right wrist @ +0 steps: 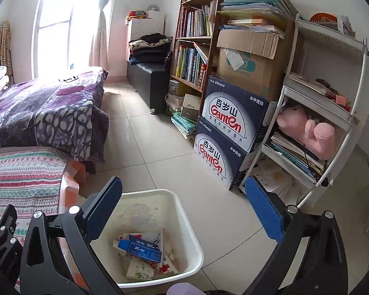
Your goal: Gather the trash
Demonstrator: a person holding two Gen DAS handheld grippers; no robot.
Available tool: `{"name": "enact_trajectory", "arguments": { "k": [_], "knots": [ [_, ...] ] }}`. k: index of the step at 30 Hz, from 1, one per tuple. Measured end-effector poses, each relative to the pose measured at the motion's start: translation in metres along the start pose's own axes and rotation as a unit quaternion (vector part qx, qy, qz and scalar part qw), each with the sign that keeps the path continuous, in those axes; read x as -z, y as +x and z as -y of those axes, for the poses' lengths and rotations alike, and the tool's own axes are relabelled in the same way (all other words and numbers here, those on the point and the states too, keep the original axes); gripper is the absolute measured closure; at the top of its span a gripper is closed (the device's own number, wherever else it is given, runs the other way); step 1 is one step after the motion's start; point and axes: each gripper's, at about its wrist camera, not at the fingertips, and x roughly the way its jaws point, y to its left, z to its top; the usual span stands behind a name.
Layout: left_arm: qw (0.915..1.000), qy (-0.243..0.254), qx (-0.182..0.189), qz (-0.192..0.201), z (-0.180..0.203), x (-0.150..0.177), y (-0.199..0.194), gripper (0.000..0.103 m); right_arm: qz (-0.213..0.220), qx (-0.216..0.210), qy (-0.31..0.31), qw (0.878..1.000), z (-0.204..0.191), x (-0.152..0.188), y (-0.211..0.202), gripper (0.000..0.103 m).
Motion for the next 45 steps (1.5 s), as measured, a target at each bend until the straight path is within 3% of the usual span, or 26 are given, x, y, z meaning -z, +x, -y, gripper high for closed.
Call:
{"name": "enact_trajectory", "arguments": {
  "k": [5, 19, 23, 31, 45],
  "knots": [
    [0.9997, 0.003, -0.022, -0.011, -0.003, 0.001, 0.0, 0.007, -0.001, -0.006, -0.001, 1.0, -0.002, 0.003, -0.002, 0.007],
    [0.9993, 0.004, -0.037, -0.006, -0.011, 0.008, -0.003, 0.007, 0.025, 0.005, -0.032, 0.999, -0.007, 0.014, -0.007, 0.007],
    [0.9997, 0.007, -0.013, -0.017, -0.005, 0.011, -0.001, 0.007, 0.005, -0.004, -0.021, 1.0, -0.001, 0.013, -0.001, 0.007],
    [0.9997, 0.01, 0.006, -0.023, 0.01, 0.009, 0.001, 0.007, 0.005, 0.004, -0.013, 1.0, 0.007, 0.011, -0.005, 0.007],
    [0.9991, 0.027, 0.014, -0.03, 0.034, 0.011, 0.002, 0.007, -0.007, 0.023, 0.004, 1.0, 0.033, 0.013, 0.004, 0.007]
  ]
}}
